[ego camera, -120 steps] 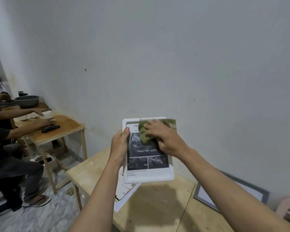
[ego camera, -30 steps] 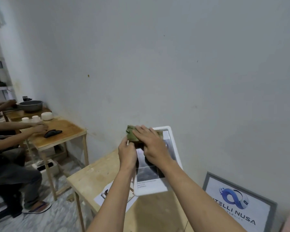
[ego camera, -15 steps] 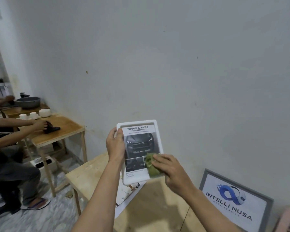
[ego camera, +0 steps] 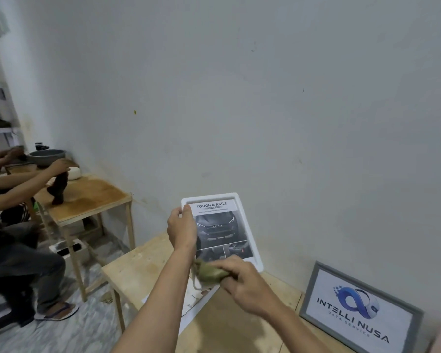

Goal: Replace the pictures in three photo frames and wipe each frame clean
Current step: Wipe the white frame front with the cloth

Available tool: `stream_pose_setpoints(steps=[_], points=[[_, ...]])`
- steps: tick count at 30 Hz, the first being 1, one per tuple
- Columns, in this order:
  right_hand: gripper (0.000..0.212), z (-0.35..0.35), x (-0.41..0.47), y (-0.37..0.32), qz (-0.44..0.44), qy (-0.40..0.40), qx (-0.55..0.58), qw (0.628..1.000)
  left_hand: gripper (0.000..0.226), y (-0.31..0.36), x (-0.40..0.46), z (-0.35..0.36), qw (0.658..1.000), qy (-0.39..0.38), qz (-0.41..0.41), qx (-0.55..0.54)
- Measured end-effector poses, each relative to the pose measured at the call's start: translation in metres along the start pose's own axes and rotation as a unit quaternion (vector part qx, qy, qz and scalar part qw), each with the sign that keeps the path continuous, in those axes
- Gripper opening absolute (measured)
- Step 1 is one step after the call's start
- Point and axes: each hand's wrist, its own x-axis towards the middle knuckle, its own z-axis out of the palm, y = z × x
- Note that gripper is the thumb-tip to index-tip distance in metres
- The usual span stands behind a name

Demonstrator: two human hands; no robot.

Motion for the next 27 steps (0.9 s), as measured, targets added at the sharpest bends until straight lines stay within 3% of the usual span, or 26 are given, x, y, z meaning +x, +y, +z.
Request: stream_pose_setpoints(steps=[2, 5, 8, 10, 16, 22, 25, 27], points=[[0.06, -0.021, 0.018, -0.015, -0.008, 0.062, 0.029, 0.998, 0.032, -0.002, 0.002, -0.004, 1.0, -0.006, 0.006, -0.012], [0.062, -0.052, 0.066, -0.032, -0.076, 0.188, -0.075, 0.976, 0.026, 0.001, -0.008, -0.001, 0.997, -0.059, 0.008, -0.044], [0.061, -0.058, 0.099, -0.029, -0.128, 0.126, -0.224, 0.958, 0.029, 0.014, -0.022, 0.004, 0.982, -0.126, 0.012, -0.14], [0.055, -0.039, 0.096, -0.018, -0.142, 0.061, -0.242, 0.958, 0.035, 0.021, -0.019, 0.003, 0.968, -0.139, -0.009, -0.209], [0.053, 0.001, 0.024, 0.02, -0.104, -0.051, -0.155, 0.981, 0.024, 0.016, -0.005, -0.014, 0.987, -0.072, -0.012, -0.143], [0.042, 0.01, -0.005, 0.022, 0.078, -0.12, 0.047, 0.989, 0.041, -0.013, -0.008, -0.014, 0.995, -0.071, 0.016, -0.066], [0.045, -0.013, 0.0, 0.005, 0.102, -0.06, 0.109, 0.987, 0.046, -0.029, -0.004, -0.01, 0.996, -0.077, 0.012, -0.045], [0.055, -0.043, 0.011, -0.006, 0.096, 0.077, 0.159, 0.979, 0.038, -0.03, -0.009, -0.009, 0.995, -0.088, 0.015, -0.041]])
